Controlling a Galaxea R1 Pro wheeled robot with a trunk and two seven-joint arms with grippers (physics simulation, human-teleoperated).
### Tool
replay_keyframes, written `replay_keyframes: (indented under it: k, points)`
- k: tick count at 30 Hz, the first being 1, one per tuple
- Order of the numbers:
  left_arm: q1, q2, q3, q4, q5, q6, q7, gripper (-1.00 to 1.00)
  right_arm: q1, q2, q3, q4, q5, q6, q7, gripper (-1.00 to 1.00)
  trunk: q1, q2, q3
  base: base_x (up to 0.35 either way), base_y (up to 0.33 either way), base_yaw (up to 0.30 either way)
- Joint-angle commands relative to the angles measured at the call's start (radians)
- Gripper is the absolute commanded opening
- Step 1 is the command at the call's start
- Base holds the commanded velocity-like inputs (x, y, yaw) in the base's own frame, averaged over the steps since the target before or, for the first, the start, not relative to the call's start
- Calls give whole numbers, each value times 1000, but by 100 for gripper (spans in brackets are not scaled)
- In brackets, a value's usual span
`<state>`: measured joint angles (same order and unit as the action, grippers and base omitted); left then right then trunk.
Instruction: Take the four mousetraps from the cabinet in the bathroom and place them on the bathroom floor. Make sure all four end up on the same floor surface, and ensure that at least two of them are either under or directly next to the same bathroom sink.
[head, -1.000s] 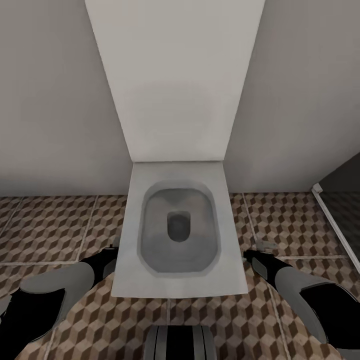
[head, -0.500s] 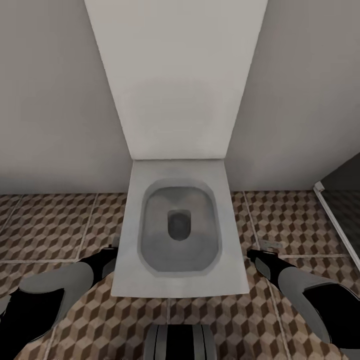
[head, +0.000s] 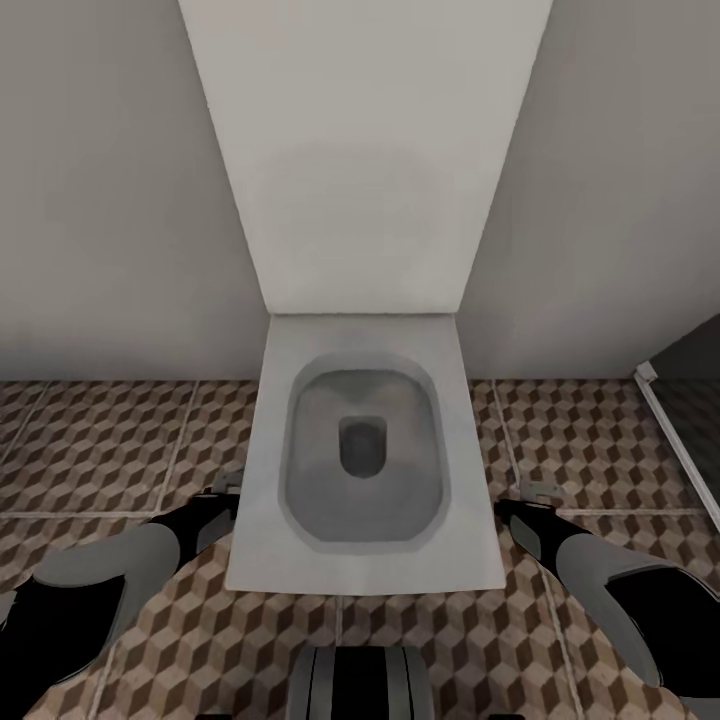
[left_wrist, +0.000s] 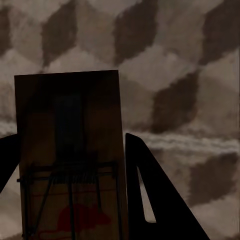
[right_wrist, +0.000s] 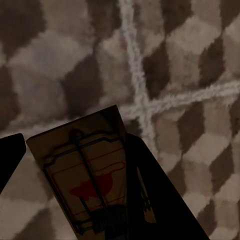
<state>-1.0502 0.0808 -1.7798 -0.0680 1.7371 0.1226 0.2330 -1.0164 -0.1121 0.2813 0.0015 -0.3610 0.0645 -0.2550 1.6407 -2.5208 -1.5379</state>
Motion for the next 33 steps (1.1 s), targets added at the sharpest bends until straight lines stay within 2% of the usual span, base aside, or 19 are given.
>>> replay_keyframes:
  k: [1, 21, 33]
  points:
    - [-1, 2, -7, -4, 1, 3, 8, -100, -1, 0, 8, 0, -6, 5, -3, -100, 0, 0, -1, 0, 0, 4]
    - [-1, -3, -7, -6, 1, 3, 8, -100, -1, -4, 7, 0, -9, -17, 0, -100, 0, 0, -8, 0, 0, 0]
    - [-1, -3, -7, -6, 1, 3, 8, -100, -1, -3, 7, 0, -9, -17, 0, -100, 0, 0, -24, 0, 0, 0]
